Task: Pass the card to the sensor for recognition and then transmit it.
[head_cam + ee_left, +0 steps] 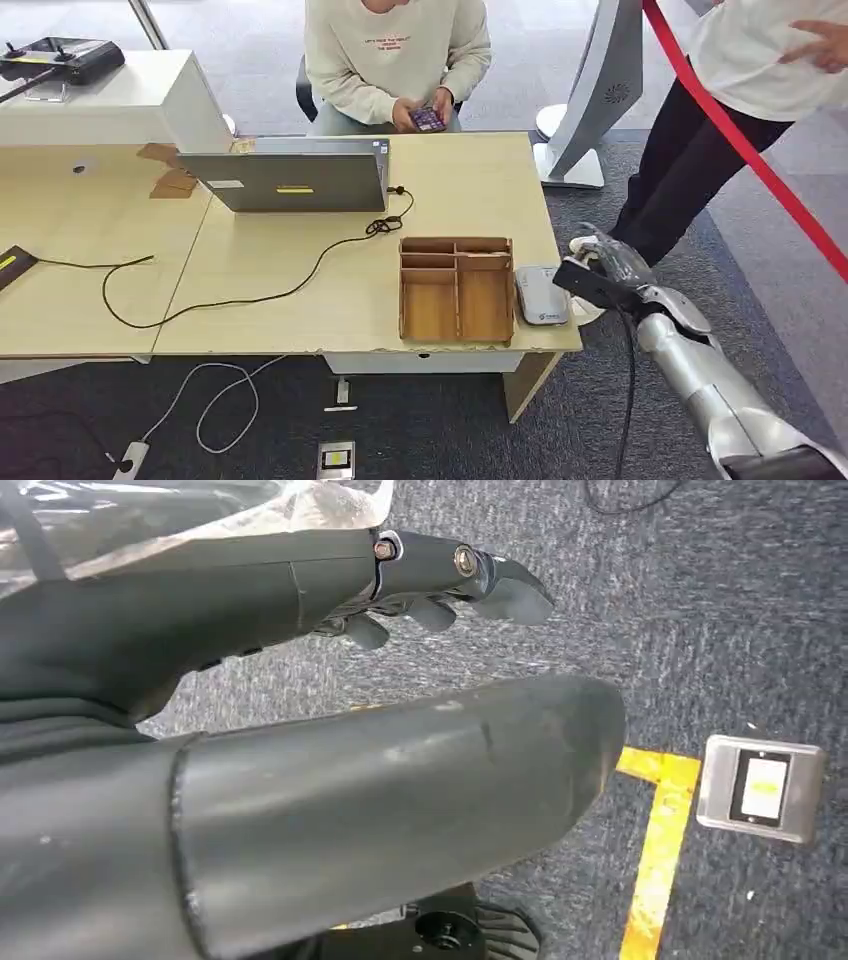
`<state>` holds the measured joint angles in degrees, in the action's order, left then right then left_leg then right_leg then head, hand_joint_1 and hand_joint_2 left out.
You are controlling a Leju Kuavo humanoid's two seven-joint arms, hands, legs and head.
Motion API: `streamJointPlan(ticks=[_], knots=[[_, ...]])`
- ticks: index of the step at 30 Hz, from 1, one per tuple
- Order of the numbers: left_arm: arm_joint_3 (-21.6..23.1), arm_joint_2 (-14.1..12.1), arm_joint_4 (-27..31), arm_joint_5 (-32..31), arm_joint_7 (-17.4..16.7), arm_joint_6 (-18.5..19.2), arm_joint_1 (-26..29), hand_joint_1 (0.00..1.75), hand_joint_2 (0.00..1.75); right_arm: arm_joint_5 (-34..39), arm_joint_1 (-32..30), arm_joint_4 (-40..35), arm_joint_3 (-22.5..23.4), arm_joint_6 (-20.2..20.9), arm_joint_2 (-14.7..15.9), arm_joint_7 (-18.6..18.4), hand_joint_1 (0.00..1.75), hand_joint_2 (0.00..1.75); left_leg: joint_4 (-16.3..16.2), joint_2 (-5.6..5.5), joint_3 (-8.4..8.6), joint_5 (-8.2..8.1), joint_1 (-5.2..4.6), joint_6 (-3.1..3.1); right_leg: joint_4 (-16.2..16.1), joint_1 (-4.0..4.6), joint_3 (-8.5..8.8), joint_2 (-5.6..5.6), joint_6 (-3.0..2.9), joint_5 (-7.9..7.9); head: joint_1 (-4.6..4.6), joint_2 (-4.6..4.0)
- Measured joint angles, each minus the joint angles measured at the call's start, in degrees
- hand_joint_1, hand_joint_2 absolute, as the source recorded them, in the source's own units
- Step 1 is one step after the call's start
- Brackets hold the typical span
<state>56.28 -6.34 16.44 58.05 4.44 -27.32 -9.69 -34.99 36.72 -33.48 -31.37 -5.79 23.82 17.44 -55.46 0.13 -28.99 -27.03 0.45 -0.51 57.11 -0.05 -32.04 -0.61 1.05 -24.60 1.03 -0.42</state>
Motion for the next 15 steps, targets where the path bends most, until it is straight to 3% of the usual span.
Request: streamJointPlan(ticks=[7, 15], knots=[[0.24, -0.5, -0.04, -0.05, 0.98, 0.85, -0.04, 0.0, 0.0, 3.37, -1.21, -5.84, 1.25, -0.42, -0.02, -1.71, 1.75, 1.75, 0.0, -0.01, 0.01, 0.0, 0.01, 0.0, 0.0, 0.0, 0.0, 0.0, 0.0, 0.0, 0.0, 0.0], [0.53, -0.22, 0.3, 1.07, 0.68, -0.5, -0.06, 0.0, 0.0, 3.59, -3.18, -16.94, 2.1, 4.87, 0.11, -5.81, 1.75, 1.75, 0.0, 0.01, 0.02, 0.0, 0.0, 0.0, 0.0, 0.0, -0.01, 0.0, 0.0, 0.0, -0.02, 0.0]])
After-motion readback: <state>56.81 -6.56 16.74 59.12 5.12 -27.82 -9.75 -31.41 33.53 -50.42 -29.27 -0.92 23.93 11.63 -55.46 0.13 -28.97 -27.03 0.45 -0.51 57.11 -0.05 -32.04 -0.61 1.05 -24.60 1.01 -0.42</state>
